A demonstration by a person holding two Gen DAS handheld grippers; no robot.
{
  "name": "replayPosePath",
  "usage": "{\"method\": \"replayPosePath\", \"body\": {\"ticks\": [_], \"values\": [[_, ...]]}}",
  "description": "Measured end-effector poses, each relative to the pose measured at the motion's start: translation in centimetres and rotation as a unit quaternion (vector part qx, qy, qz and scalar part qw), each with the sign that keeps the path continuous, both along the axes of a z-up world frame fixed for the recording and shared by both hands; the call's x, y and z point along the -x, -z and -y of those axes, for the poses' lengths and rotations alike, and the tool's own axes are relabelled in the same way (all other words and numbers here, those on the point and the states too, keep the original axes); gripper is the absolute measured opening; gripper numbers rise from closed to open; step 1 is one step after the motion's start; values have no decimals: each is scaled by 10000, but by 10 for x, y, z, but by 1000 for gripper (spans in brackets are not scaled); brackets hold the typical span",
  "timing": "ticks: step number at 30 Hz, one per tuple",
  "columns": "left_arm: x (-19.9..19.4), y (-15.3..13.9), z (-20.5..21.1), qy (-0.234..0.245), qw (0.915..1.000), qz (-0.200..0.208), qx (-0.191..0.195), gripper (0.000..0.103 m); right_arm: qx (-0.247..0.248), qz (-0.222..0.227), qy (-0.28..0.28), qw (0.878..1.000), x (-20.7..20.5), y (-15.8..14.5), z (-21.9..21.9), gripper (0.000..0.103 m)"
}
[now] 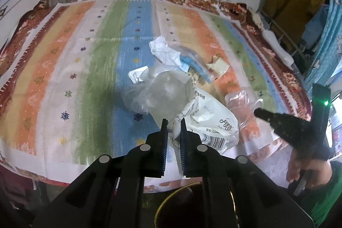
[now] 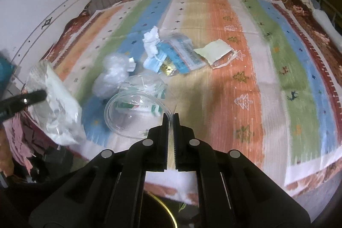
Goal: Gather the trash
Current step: 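Grasp the clear plastic cup with the right tool while the left tool grasps the white wrapper, then carry the cup and wrapper in both tools back over the bin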
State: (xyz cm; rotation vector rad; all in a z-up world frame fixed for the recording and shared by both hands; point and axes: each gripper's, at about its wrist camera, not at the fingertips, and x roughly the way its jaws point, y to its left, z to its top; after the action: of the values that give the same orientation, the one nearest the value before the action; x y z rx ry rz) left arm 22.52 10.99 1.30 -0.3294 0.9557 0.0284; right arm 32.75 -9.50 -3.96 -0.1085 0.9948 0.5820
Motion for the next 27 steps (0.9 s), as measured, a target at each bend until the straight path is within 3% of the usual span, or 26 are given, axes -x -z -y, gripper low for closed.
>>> {"method": "replayPosePath", "body": {"ticks": [6, 10, 15, 17, 24, 27], "values": [[25, -18, 9, 21, 9995, 252, -198, 9, -195, -1, -202, 9996, 35, -20, 5, 3], [48, -22, 19, 105, 9992, 329, -182, 9, -187, -85, -284, 9994, 57, -23, 7, 3], [77, -24, 32, 30, 9978, 458, -474, 9, -28, 94, -209, 9997, 83, -27, 15, 3], [86, -21, 33, -149, 9975, 422, -539, 9, 0, 115, -161, 9998, 94, -26, 21, 3], [116, -6, 40, -249, 9992, 236, -204, 9, 11, -33, -67, 10000, 122, -14, 35, 3], [126, -3, 53, -147, 9987, 189, -454, 9, 57, -41, -63, 10000, 134, -9, 36, 3]]}}
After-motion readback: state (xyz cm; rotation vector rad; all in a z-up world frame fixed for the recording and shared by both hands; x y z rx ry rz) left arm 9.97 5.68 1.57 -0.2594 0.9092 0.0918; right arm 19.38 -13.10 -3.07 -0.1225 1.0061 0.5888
